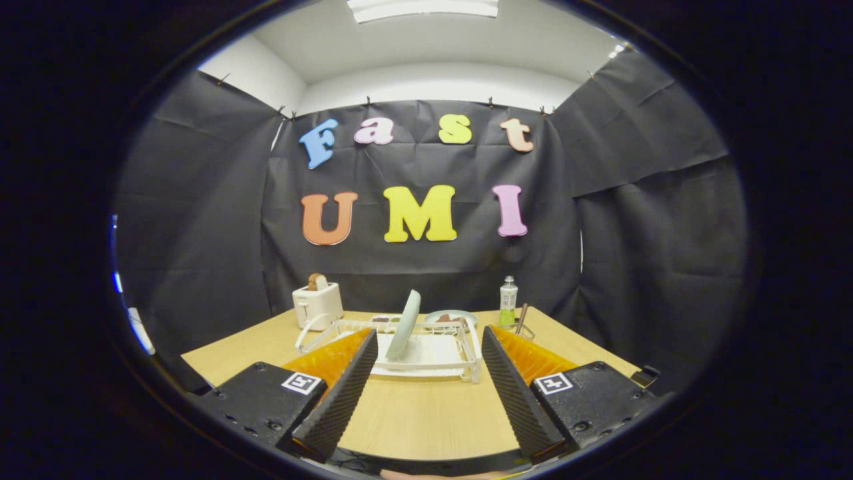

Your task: Take the plate from the dish rack, then take the spoon from the basket and place it into the plate.

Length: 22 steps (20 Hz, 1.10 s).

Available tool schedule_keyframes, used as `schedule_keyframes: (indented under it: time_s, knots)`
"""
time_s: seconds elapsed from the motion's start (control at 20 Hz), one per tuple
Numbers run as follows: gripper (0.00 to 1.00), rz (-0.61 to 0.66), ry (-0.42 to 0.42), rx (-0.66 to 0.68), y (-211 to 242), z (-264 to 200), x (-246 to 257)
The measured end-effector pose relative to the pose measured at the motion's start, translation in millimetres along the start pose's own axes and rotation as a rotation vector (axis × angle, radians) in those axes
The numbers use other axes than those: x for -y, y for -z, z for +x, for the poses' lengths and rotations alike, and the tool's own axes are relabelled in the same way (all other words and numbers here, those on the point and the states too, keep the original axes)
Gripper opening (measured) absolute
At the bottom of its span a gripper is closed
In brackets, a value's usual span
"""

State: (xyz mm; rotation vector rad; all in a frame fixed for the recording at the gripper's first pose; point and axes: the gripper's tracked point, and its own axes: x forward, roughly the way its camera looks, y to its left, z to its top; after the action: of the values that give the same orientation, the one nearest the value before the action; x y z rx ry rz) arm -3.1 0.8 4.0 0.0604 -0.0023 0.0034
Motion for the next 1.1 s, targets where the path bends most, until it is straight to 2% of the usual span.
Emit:
schedule_keyframes:
  time_s: [0.5,0.6,0.75,0.85,1.1]
  knots:
    - [1.00,-0.008,-0.043,-0.010,-6,-1,-14]
    - [1.00,-0.053,-0.010,-0.044,-5,-1,-5]
    - [1.00,-0.054,0.006,0.029,-32,1,-1]
    - [1.00,-0.067,0.019,0.063,-47,11,6]
    - [1.00,-0.091,-0.028,-0.015,-78,61,10]
